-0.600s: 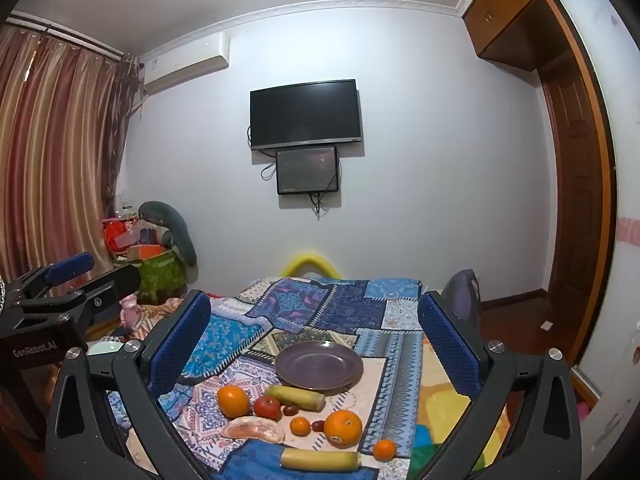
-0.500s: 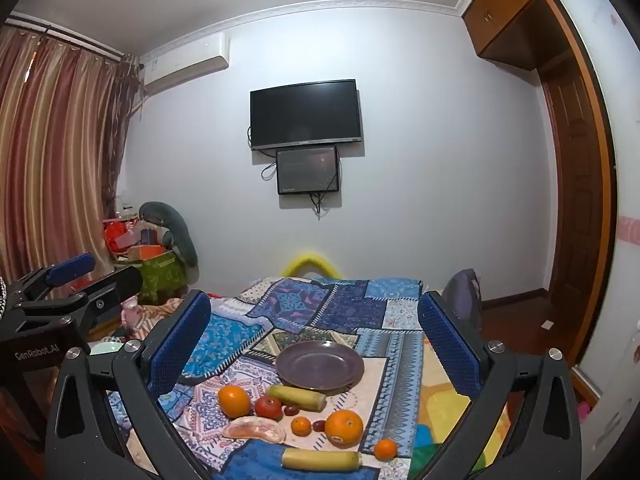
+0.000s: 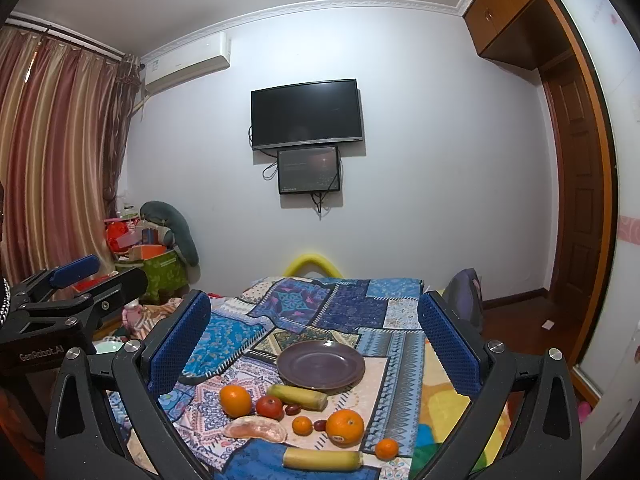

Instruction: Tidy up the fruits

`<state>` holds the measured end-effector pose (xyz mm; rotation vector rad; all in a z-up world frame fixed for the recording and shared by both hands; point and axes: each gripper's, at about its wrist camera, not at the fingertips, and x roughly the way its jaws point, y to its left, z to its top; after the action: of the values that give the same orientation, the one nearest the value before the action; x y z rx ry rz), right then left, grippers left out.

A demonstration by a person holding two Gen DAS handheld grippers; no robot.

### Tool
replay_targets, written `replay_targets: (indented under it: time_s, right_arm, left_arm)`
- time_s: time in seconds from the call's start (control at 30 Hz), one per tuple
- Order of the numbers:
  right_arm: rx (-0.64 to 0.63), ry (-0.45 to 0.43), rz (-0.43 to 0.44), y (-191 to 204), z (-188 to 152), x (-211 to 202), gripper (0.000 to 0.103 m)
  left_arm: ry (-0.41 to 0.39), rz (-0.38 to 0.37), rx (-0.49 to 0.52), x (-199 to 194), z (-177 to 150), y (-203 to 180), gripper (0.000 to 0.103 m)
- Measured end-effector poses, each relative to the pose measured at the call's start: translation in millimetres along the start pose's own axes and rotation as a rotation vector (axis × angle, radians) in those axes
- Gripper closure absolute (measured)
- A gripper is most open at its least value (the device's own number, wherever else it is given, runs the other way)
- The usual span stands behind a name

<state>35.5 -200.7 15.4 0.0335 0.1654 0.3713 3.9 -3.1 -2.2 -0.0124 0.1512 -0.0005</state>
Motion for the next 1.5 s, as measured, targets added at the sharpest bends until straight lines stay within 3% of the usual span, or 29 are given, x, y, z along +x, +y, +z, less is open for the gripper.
replay_targets:
  time_s: [1.5]
  right_arm:
    - [-0.002, 0.007, 0.004, 4.5, -6.8, 1.6, 0.0]
  left_arm:
    - [0.012, -0.013, 0.005, 2.6, -5.0, -1.0, 0.0]
